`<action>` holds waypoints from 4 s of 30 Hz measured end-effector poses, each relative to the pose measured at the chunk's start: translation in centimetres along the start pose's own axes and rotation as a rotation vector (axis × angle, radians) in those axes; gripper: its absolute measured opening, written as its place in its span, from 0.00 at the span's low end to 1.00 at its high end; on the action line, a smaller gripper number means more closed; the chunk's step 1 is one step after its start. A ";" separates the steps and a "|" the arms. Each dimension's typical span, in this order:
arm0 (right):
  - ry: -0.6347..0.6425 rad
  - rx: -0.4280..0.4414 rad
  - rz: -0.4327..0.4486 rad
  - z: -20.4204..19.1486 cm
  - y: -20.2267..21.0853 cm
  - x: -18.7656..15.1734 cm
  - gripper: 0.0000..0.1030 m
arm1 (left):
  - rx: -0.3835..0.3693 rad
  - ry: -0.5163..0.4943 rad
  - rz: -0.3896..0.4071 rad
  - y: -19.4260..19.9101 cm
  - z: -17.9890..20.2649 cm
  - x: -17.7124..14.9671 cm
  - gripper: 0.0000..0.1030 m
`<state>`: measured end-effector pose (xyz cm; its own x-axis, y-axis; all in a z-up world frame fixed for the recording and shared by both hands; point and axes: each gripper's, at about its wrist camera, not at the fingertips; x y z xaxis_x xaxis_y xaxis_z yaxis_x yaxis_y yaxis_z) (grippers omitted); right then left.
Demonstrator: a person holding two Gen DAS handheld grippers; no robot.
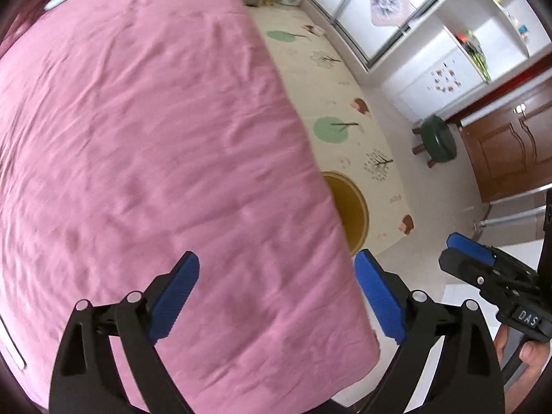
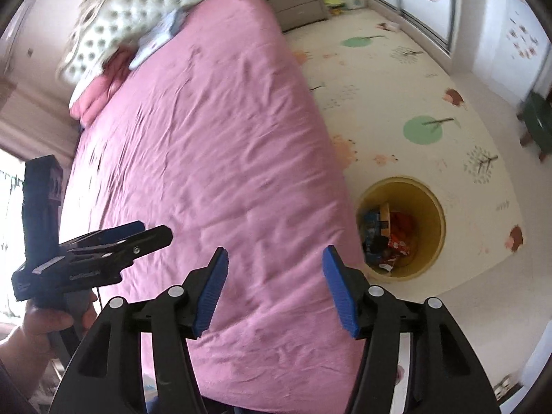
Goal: Collect trash
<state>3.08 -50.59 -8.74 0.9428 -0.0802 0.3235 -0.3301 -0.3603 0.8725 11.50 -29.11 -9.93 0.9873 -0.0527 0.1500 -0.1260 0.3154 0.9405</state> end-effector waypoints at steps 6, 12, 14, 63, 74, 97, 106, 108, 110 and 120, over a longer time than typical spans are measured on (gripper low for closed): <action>0.090 0.026 -0.022 -6.0 -1.0 -0.1 0.54 | 0.049 0.074 0.054 3.0 -5.2 -3.3 0.91; 0.128 0.058 -0.006 -10.7 -0.6 -0.7 0.60 | 0.071 0.122 0.144 6.7 -8.7 -5.8 0.92; 0.130 0.062 0.006 -11.7 -0.3 -0.8 0.63 | 0.071 0.125 0.175 7.8 -9.0 -6.3 0.94; 0.261 -0.031 0.340 -25.5 10.1 -1.1 0.91 | 0.188 0.164 0.649 29.1 -12.2 -9.8 0.96; 0.222 -0.025 0.322 -24.7 9.7 -1.2 0.91 | 0.147 0.194 0.628 29.3 -12.9 -9.5 0.96; 0.229 -0.027 0.341 -24.5 10.1 -1.2 0.91 | 0.149 0.183 0.615 28.9 -12.7 -9.8 0.96; 0.229 -0.025 0.340 -24.8 9.9 -1.5 0.91 | 0.152 0.190 0.611 28.6 -12.8 -9.9 0.96; 0.229 -0.026 0.340 -24.8 9.9 -1.4 0.91 | 0.150 0.193 0.610 28.6 -12.8 -10.0 0.96; 0.230 -0.025 0.339 -24.8 9.8 -1.4 0.91 | 0.152 0.195 0.610 28.6 -12.8 -10.1 0.96; 0.234 -0.021 0.335 -25.0 9.7 -1.7 0.91 | 0.144 0.185 0.608 28.7 -12.8 -10.2 0.96</action>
<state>-2.88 -30.71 8.31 0.7474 0.0249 0.6639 -0.6206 -0.3306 0.7110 -0.92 -7.39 11.60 0.7345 0.2636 0.6253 -0.6664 0.1068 0.7379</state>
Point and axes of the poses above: each gripper's, at about its wrist camera, not at the fingertips, and y roughly against the way its jaws point, z to its right, x to its top, and after that the axes turned 11 degrees about y, right-handed
